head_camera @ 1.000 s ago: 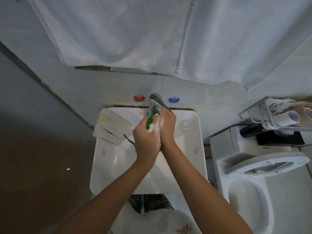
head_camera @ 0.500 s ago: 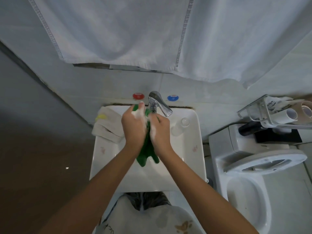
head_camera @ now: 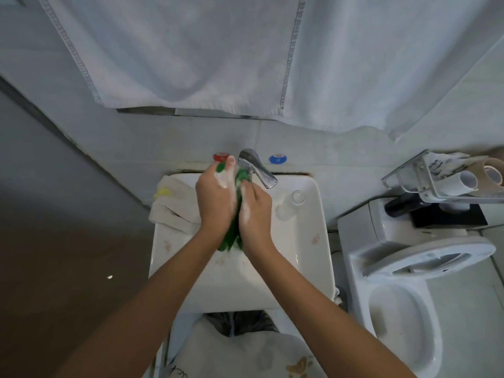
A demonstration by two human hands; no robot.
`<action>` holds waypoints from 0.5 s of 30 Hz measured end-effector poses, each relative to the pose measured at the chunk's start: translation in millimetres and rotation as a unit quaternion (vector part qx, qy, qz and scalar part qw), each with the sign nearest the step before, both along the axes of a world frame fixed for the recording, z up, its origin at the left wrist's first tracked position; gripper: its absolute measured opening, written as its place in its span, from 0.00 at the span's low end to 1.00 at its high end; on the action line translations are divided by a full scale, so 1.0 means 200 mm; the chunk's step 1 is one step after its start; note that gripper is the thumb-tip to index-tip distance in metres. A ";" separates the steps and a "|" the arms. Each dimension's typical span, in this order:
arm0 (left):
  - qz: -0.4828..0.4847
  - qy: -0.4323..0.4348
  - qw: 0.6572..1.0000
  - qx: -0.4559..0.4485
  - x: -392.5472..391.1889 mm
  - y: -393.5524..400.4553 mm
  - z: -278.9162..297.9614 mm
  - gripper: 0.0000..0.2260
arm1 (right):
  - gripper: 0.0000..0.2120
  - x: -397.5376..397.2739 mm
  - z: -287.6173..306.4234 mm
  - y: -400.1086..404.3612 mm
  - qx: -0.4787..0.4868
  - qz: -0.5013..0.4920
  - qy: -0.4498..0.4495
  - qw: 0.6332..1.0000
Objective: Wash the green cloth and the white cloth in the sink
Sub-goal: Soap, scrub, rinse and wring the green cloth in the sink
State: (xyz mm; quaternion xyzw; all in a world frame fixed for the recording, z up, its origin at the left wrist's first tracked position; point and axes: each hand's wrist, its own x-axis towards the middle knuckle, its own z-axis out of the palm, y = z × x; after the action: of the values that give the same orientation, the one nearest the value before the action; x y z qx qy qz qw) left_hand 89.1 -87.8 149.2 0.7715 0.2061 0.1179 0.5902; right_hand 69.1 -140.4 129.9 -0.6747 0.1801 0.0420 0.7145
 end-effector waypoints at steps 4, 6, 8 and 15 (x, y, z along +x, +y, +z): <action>-0.038 0.005 0.999 0.022 -0.05 -0.07 -0.02 0.14 | 0.16 0.11 0.01 -0.04 0.015 -0.023 0.008 1.000; -0.038 -0.009 0.999 0.038 -0.07 -0.09 -0.02 0.14 | 0.17 0.12 0.01 -0.03 0.021 -0.035 -0.003 0.999; -0.002 0.009 1.000 0.011 0.00 -0.01 -0.02 0.17 | 0.17 0.05 -0.01 0.00 -0.004 -0.013 -0.015 1.000; -0.029 -0.028 0.999 0.000 -0.09 -0.07 -0.03 0.11 | 0.16 0.10 0.05 -0.03 0.053 -0.034 0.000 0.998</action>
State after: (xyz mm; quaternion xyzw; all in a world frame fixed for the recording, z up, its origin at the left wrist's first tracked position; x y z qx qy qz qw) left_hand 71.6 -102.3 144.0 0.7738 0.1674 0.1224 0.5985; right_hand 88.5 -146.9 139.5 -0.6296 0.2000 0.0268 0.7503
